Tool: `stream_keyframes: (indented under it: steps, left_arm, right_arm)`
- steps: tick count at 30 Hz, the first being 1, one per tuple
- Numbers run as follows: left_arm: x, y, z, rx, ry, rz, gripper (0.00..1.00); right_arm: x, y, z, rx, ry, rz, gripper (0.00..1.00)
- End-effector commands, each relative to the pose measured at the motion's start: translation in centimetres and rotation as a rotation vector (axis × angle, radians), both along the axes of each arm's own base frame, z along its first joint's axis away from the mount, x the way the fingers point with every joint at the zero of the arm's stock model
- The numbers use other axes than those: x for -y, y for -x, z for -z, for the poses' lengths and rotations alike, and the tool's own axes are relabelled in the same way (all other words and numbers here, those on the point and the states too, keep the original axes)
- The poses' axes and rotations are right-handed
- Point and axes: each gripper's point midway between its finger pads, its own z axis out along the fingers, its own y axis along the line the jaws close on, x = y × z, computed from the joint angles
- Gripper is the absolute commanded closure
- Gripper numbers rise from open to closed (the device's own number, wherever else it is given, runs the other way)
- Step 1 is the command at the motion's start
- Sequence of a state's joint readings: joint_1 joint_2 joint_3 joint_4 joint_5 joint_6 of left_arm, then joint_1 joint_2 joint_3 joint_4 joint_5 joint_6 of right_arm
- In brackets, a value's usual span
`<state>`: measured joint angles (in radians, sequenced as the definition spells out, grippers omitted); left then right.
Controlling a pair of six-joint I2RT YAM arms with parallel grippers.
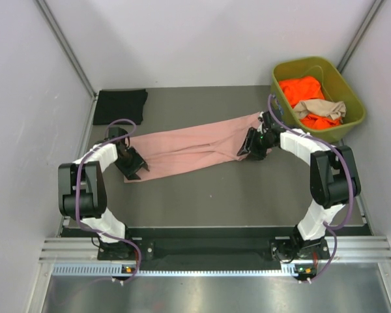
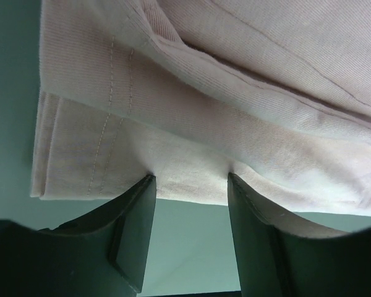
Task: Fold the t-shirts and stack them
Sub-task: Fold the tshirt
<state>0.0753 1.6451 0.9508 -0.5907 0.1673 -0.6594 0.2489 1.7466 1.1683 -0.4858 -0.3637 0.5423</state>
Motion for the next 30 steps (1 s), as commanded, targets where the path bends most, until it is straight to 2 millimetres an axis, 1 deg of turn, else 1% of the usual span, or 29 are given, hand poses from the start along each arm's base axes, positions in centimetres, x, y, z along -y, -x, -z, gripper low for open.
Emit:
stream_keyframes:
  steps: [1,3,7,12,15,20,25,26,28,29,30]
  left_arm:
    - [-1.3,2.8,2.1,-0.123,-0.061,-0.024,0.44]
    - [-1.4,2.6,1.8,-0.115,-0.068,-0.018,0.44]
    - [-1.7,2.0,1.1,-0.098,-0.080,-0.007,0.44]
    - [-1.7,1.6,0.6,-0.084,-0.081,0.003,0.44]
    - [-1.6,1.4,0.4,-0.079,-0.077,0.006,0.44]
    - [-1.5,1.3,0.5,-0.078,-0.070,0.008,0.44]
    - [-1.5,1.1,0.5,-0.077,-0.068,0.008,0.44]
    - [-1.5,1.1,0.4,-0.076,-0.070,0.009,0.44]
    - [-1.5,1.1,0.4,-0.078,-0.074,0.011,0.44]
    - [-1.6,1.1,0.5,-0.078,-0.073,0.008,0.44]
    - [-1.6,1.1,0.5,-0.078,-0.075,0.008,0.44]
  right_arm:
    - [-2.5,-2.0,-2.8,0.085,-0.169,0.072,0.54]
    - [-2.6,-2.0,-2.4,0.073,-0.169,0.085,0.52]
    - [-1.9,-1.8,-1.5,0.038,-0.136,0.129,0.50]
    - [-2.0,-1.2,-0.2,-0.016,-0.127,0.134,0.54]
    - [-1.9,-0.8,-0.1,-0.016,-0.101,0.138,0.55]
    - [-2.0,-0.4,0.7,-0.031,-0.092,0.132,0.57]
    - [-2.1,-0.9,1.0,-0.024,-0.089,0.128,0.68]
    - [-2.2,-1.1,1.1,-0.021,-0.090,0.126,0.76]
    - [-2.7,-1.8,0.7,0.004,-0.101,0.114,0.85]
    - [-2.8,-2.2,0.5,0.016,-0.106,0.111,0.94]
    - [-3.2,-2.7,0.1,0.036,-0.116,0.097,0.99]
